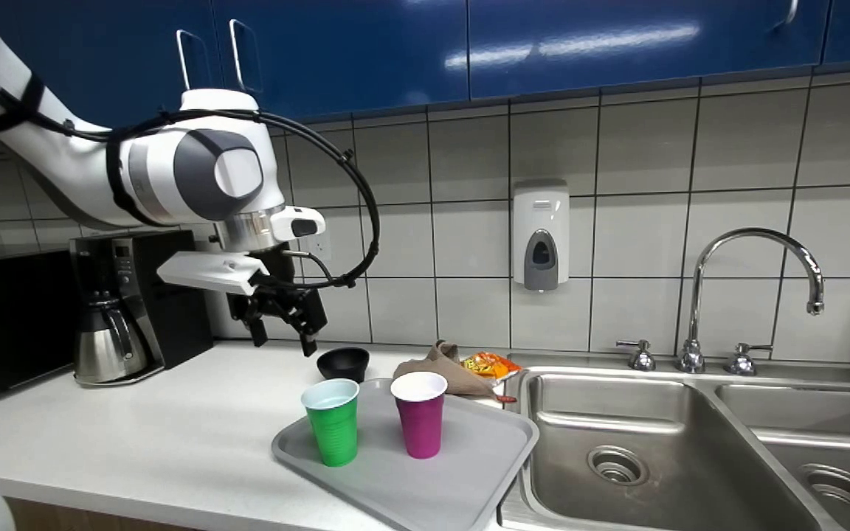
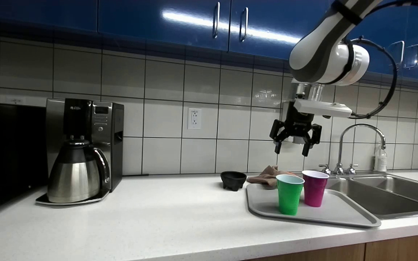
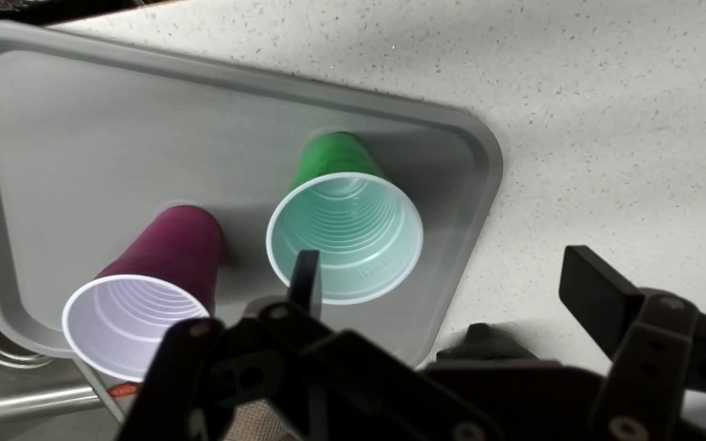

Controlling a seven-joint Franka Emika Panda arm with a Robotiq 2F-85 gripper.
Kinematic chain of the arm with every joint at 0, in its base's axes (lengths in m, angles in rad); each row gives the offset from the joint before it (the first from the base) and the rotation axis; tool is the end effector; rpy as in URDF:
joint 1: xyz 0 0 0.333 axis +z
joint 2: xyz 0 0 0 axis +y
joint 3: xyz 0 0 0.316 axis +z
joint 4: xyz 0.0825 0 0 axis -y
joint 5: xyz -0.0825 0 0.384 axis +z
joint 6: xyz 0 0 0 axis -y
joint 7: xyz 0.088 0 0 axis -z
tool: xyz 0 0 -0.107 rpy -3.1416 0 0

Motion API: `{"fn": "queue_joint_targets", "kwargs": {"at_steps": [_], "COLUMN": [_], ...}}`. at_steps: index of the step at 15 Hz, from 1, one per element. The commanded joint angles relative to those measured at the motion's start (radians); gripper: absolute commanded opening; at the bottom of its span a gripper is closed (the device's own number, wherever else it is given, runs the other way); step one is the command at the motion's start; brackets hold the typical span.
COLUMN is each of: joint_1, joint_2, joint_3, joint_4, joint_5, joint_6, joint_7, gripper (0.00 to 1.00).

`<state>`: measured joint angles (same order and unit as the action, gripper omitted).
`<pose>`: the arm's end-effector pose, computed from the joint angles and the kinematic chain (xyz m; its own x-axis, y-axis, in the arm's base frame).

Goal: Remove the green and purple cups from the tray

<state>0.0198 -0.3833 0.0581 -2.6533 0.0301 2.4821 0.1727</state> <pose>0.4127 0.0315 0.3866 0.9711 -0.1196 0.2068 -0.1143 -0.9927 -0.0374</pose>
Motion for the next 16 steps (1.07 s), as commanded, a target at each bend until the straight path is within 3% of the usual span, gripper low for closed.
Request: {"fn": "queue_joint_targets", "kwargs": {"at_steps": [1,16], "joint_1": [-0.025,-0.020], "joint_2": [0.065,0.115], "joint_3": [0.007,0.011], "joint_4": [0.038,0.041], "joint_5": [-0.042,-0.056], "joint_6": [0.024,0.059], "joint_7": [-0.001,0.026], "gripper": [1.00,1.00]}}
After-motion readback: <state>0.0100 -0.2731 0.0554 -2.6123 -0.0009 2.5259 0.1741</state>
